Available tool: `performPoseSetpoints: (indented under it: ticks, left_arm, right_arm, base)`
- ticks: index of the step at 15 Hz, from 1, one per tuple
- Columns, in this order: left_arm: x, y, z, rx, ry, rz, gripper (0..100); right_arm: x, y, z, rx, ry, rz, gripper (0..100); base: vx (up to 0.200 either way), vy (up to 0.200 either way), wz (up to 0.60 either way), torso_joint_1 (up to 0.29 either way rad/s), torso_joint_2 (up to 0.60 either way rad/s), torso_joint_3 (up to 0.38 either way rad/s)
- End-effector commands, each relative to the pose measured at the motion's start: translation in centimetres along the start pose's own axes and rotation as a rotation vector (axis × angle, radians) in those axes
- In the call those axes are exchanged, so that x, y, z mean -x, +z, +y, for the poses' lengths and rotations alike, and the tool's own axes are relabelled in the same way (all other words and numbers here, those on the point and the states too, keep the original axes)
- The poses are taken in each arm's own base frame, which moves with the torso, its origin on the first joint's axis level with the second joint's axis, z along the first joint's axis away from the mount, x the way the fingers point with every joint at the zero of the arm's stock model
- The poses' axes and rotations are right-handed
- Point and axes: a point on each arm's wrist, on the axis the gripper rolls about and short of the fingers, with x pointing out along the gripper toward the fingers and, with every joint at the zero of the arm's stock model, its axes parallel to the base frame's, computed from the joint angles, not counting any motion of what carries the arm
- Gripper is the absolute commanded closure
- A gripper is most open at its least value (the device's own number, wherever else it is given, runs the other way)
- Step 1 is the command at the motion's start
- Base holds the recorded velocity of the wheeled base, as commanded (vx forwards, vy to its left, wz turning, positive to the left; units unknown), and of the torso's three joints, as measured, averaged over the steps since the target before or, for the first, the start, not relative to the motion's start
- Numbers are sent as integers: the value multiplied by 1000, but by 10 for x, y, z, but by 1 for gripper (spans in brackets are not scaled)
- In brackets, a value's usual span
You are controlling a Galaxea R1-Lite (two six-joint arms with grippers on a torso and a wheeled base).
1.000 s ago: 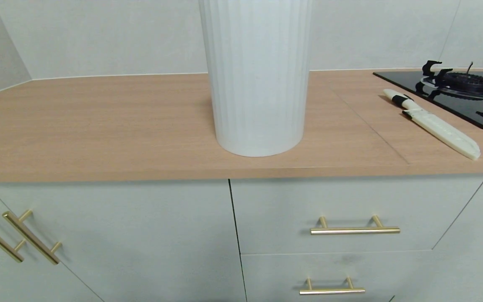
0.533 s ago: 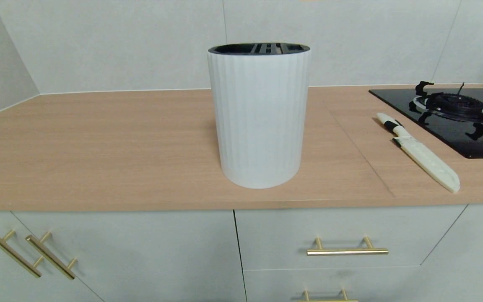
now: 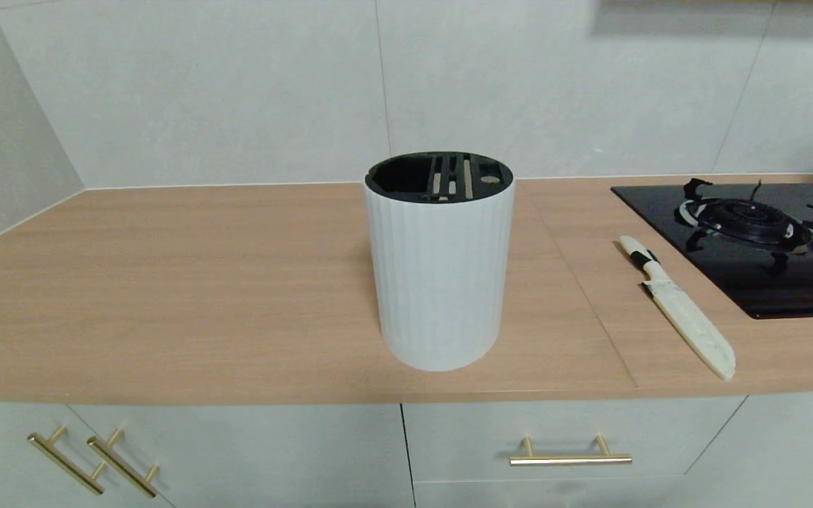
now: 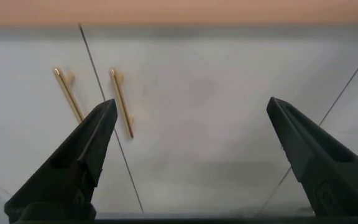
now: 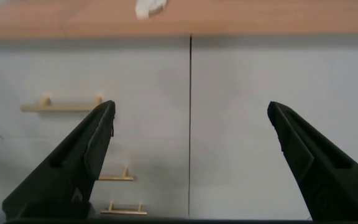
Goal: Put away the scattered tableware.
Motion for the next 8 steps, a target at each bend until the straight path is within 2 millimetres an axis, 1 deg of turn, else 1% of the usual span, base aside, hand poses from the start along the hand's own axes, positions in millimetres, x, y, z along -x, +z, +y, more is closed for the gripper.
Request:
performPoseSetpoints:
  ticks: [1,8]
  left_arm:
    - [0,0,0,0,1,0,0]
    - [0,0,0,0,1,0,0]
  right_arm:
    - [0,0,0,0,0,2,0]
    - [0,0,0,0,0,2,0]
  base:
    - [0,0,0,212,-496,-281]
    - [0,0,0,225,-505,-283]
